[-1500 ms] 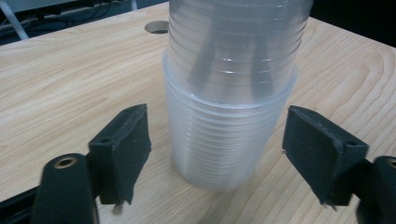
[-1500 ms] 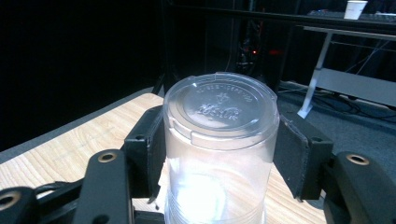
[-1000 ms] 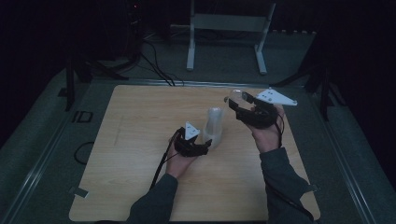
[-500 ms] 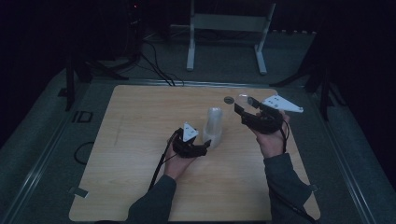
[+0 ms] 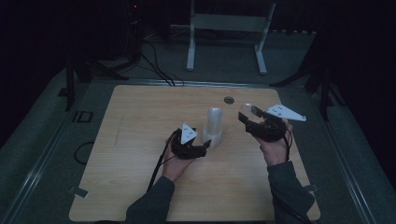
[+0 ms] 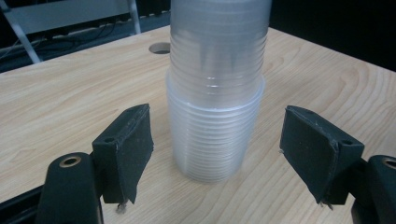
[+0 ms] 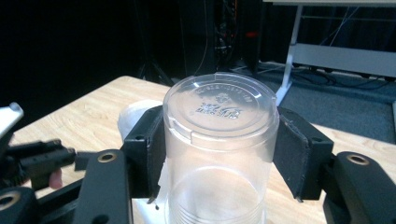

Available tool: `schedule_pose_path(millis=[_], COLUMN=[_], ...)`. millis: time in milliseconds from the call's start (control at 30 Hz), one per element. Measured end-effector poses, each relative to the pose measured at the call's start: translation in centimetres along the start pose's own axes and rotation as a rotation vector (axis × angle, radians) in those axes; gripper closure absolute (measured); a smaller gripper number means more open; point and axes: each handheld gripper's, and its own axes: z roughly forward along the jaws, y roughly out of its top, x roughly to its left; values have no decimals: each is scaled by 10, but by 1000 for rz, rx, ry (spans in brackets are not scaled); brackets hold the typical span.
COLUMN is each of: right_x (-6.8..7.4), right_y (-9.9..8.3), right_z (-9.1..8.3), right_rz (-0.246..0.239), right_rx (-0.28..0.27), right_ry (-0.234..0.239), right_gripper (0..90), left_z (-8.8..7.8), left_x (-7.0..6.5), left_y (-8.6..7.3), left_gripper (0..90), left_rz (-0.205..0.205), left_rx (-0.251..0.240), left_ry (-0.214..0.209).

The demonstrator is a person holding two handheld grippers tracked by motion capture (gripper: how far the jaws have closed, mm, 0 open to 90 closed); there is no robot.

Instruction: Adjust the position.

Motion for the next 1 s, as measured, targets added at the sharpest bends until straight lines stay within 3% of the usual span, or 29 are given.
schedule_pose_path(millis=[467, 1000], right_x=[-6, -8], right_y=[-23, -46], right_z=[-3, -7], right_rz=[50, 118], right_rx=[27, 36], right_ry=[0, 16], right_gripper=[397, 396], left_z=[-10, -8], left_x=[-13, -27], left_y=[12, 18], left_gripper=[249, 251], left_rz=[31, 67], left_rx=[-42, -41], left_ry=[-39, -76])
